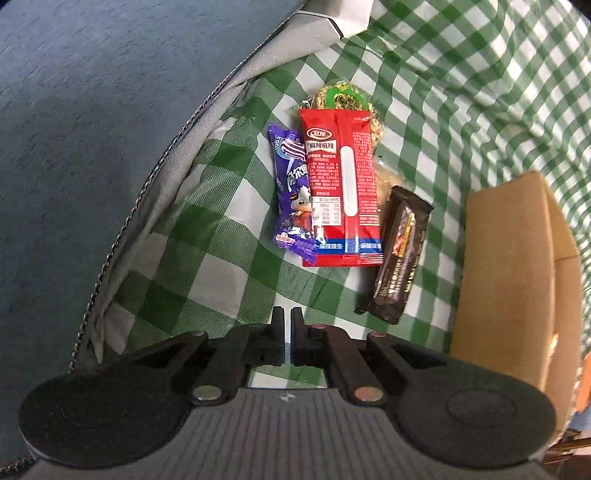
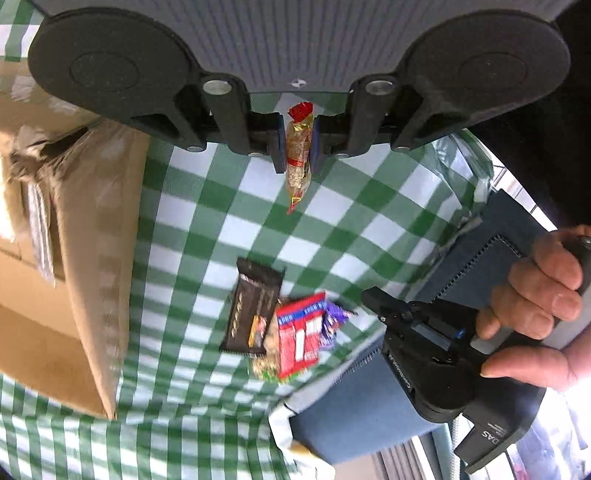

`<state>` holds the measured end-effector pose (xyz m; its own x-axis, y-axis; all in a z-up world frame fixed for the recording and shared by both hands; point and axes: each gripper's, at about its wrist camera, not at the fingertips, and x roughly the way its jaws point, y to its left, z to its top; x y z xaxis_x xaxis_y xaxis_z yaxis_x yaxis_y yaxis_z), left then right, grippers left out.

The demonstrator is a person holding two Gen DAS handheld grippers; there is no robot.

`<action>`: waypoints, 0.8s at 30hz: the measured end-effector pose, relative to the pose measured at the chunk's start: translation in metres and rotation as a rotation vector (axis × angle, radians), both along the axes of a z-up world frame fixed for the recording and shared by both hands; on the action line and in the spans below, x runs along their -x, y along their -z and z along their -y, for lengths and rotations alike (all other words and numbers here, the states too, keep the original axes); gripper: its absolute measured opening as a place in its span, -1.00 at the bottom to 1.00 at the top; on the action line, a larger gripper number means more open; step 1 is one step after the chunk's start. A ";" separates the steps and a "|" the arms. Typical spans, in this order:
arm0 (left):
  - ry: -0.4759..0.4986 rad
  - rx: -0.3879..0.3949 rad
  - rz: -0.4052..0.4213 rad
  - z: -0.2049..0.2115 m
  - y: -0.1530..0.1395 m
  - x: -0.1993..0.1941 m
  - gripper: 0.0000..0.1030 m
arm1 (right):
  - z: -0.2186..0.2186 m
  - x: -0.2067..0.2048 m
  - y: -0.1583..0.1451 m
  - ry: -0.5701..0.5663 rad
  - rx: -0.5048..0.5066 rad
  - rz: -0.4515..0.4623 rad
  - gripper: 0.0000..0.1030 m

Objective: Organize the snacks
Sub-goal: 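Grasp the small red-and-yellow candy packet with the right tool while the left tool holds the purple bar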

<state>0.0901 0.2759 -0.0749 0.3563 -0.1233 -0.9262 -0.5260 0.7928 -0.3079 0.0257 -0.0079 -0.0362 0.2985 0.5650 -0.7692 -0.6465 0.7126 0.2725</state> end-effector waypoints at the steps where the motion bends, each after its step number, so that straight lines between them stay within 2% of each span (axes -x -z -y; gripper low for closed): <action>1: 0.001 -0.015 -0.004 0.000 0.000 -0.001 -0.92 | 0.000 -0.001 0.002 0.003 0.006 -0.006 -0.73; 4: -0.073 -0.024 0.027 -0.010 -0.005 -0.001 -0.86 | -0.004 -0.006 0.009 0.012 0.024 -0.026 -0.72; 7: -0.129 -0.019 0.126 -0.022 -0.018 0.003 -0.76 | -0.005 -0.008 0.011 0.017 0.033 -0.027 -0.72; 9: -0.112 -0.026 0.147 -0.020 -0.019 -0.003 -0.54 | -0.004 -0.009 0.013 0.022 0.034 -0.030 -0.70; 13: -0.077 -0.080 0.128 -0.014 -0.013 -0.021 -0.52 | -0.006 -0.013 0.019 0.026 0.053 -0.054 -0.64; 18: -0.034 -0.152 0.086 0.001 0.000 -0.049 -0.34 | -0.009 -0.011 0.025 -0.002 0.081 -0.067 -0.53; 21: -0.002 -0.182 0.063 0.009 0.008 -0.059 -0.34 | -0.011 -0.010 0.028 -0.024 0.102 -0.072 -0.53; 24: 0.030 -0.250 0.018 0.017 0.015 -0.066 -0.35 | -0.012 -0.010 0.029 -0.037 0.121 -0.063 -0.52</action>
<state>0.1564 0.2593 -0.0901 0.3726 0.0980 -0.9228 -0.4974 0.8606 -0.1095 0.0354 0.0044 -0.0655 0.2278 0.4771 -0.8488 -0.6576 0.7183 0.2272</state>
